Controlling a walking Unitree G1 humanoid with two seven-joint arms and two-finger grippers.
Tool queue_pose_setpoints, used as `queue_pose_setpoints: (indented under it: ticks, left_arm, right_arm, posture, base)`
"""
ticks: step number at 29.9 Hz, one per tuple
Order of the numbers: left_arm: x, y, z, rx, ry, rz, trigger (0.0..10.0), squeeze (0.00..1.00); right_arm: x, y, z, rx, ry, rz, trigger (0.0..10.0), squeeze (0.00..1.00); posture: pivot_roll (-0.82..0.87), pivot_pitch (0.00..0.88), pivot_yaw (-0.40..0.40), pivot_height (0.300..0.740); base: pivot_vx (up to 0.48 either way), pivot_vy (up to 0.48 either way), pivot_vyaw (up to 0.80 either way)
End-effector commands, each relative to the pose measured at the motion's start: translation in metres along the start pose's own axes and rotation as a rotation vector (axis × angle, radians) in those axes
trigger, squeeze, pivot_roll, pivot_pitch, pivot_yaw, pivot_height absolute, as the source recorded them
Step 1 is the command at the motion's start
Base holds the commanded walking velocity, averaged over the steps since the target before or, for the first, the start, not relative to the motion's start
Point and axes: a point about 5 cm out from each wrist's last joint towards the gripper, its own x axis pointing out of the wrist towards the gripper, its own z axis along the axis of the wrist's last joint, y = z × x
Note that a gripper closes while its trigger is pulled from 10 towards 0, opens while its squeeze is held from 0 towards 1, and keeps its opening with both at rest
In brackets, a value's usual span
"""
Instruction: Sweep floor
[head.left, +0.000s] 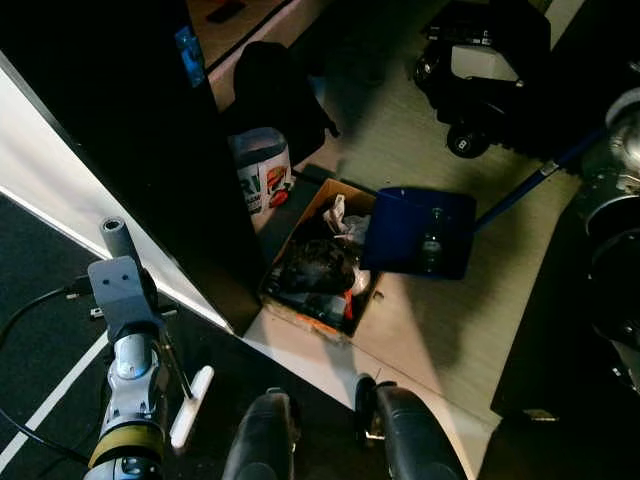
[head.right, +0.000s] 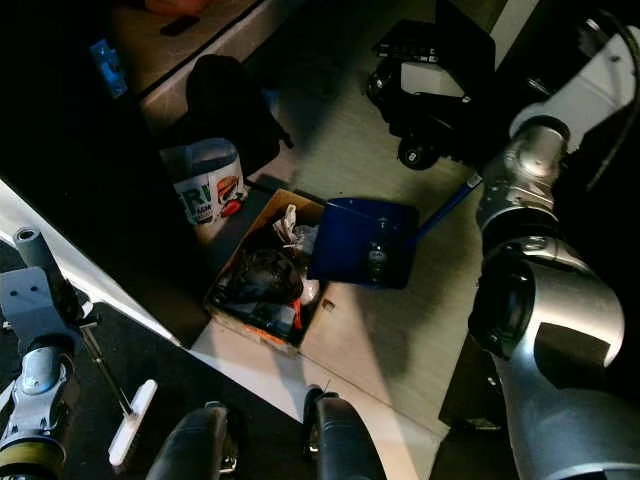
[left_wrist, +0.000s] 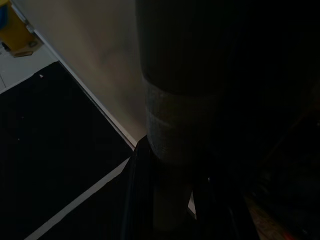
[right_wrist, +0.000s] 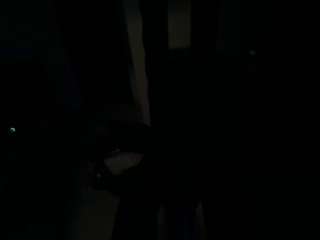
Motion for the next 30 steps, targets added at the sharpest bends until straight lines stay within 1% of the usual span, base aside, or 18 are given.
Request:
queue_pose_setpoints:
  ticks: [1,2,3,5,7,8,12,13,15,16,18,19,21,23,25,26,28,30]
  left_arm:
    - [-0.005,0.004,-0.008,-0.005,0.027,0.016,10.0,0.0]
    - [-0.005,0.004,-0.008,-0.005,0.027,0.016,10.0,0.0]
    - [-0.005,0.005,-0.008,-0.006,0.026,0.019,10.0,0.0]
    - [-0.005,0.005,-0.008,-0.006,0.026,0.02,10.0,0.0]
    - [-0.005,0.005,-0.008,-0.008,0.024,0.024,10.0,0.0]
    - [-0.005,0.005,-0.008,-0.008,0.024,0.024,10.0,0.0]
    - [-0.006,0.006,-0.007,-0.013,0.019,0.034,10.0,0.0]
    - [-0.006,0.006,-0.007,-0.013,0.019,0.034,10.0,0.0]
    - [-0.006,0.006,-0.007,-0.016,0.018,0.038,10.0,0.0]
    - [-0.006,0.006,-0.007,-0.016,0.018,0.038,10.0,0.0]
    - [-0.007,0.006,-0.007,-0.018,0.017,0.043,10.0,0.0]
    - [-0.007,0.006,-0.007,-0.018,0.017,0.043,10.0,0.0]
    - [-0.008,0.006,-0.008,-0.019,0.018,0.047,10.0,0.0]
    - [-0.008,0.006,-0.008,-0.019,0.018,0.047,10.0,0.0]
    - [-0.008,0.006,-0.008,-0.02,0.018,0.048,10.0,0.0]
    - [-0.008,0.006,-0.008,-0.02,0.018,0.048,10.0,0.0]
    - [-0.007,0.006,-0.007,-0.02,0.017,0.048,10.0,0.0]
    - [-0.007,0.006,-0.007,-0.02,0.017,0.049,10.0,0.0]
  right_arm:
    - [-0.001,0.017,0.014,0.018,-0.075,0.024,10.0,0.0]
    - [-0.001,0.017,0.014,0.018,-0.075,0.024,10.0,0.0]
    - [-0.005,0.029,0.014,0.004,-0.087,0.057,10.0,0.0]
    - [-0.006,0.032,0.015,-0.002,-0.092,0.064,10.0,0.0]
    - [-0.015,0.052,0.015,-0.035,-0.125,0.114,10.0,0.0]
    - [-0.015,0.052,0.015,-0.035,-0.125,0.114,10.0,0.0]
    - [-0.041,0.096,0.014,-0.101,-0.207,0.239,10.0,0.0]
    - [-0.041,0.096,0.014,-0.101,-0.207,0.239,10.0,0.0]
    - [-0.051,0.109,0.014,-0.125,-0.241,0.276,10.0,0.0]
    - [-0.051,0.109,0.014,-0.125,-0.241,0.276,10.0,0.0]
    - [-0.063,0.122,0.012,-0.154,-0.282,0.324,10.0,0.0]
    - [-0.063,0.122,0.012,-0.154,-0.282,0.324,10.0,0.0]
    - [-0.079,0.138,0.012,-0.177,-0.343,0.401,10.0,0.0]
    - [-0.082,0.141,0.012,-0.182,-0.359,0.417,10.0,0.0]
    - [-0.094,0.153,0.013,-0.197,-0.413,0.471,10.0,0.0]
    - [-0.094,0.153,0.013,-0.197,-0.413,0.471,10.0,0.0]
    - [-0.115,0.172,0.018,-0.208,-0.505,0.561,10.0,0.0]
    - [-0.12,0.176,0.019,-0.208,-0.522,0.579,10.0,0.0]
  posture:
    - [0.08,0.16,-0.107,0.74]
    - [0.08,0.16,-0.107,0.74]
    - [0.08,0.161,-0.109,0.74]
    - [0.08,0.161,-0.109,0.74]
    - [0.08,0.161,-0.113,0.74]
    - [0.08,0.161,-0.113,0.74]
    - [0.08,0.161,-0.124,0.74]
    - [0.08,0.161,-0.124,0.74]
    - [0.08,0.161,-0.125,0.74]
    - [0.08,0.161,-0.125,0.74]
    - [0.08,0.161,-0.128,0.74]
    - [0.08,0.161,-0.128,0.74]
    - [0.08,0.16,-0.128,0.74]
    - [0.07,0.161,-0.128,0.74]
    - [0.07,0.16,-0.129,0.74]
    - [0.07,0.16,-0.129,0.74]
    - [0.07,0.16,-0.13,0.74]
    - [0.08,0.158,-0.134,0.74]
  base:
    - [0.0,0.0,0.0]
    - [0.0,0.0,0.0]
    - [0.0,0.0,0.0]
    - [0.0,0.0,0.0]
    - [0.0,0.0,0.0]
    - [0.0,0.0,0.0]
    - [0.0,0.0,0.0]
    - [0.0,0.0,0.0]
    - [0.0,0.0,0.0]
    - [0.0,0.0,0.0]
    - [0.0,0.0,0.0]
    - [0.0,0.0,0.0]
    - [0.0,0.0,0.0]
    - [0.0,0.0,0.0]
    - [0.0,0.0,0.0]
    - [0.0,0.0,0.0]
    - [0.0,0.0,0.0]
    - [0.0,0.0,0.0]
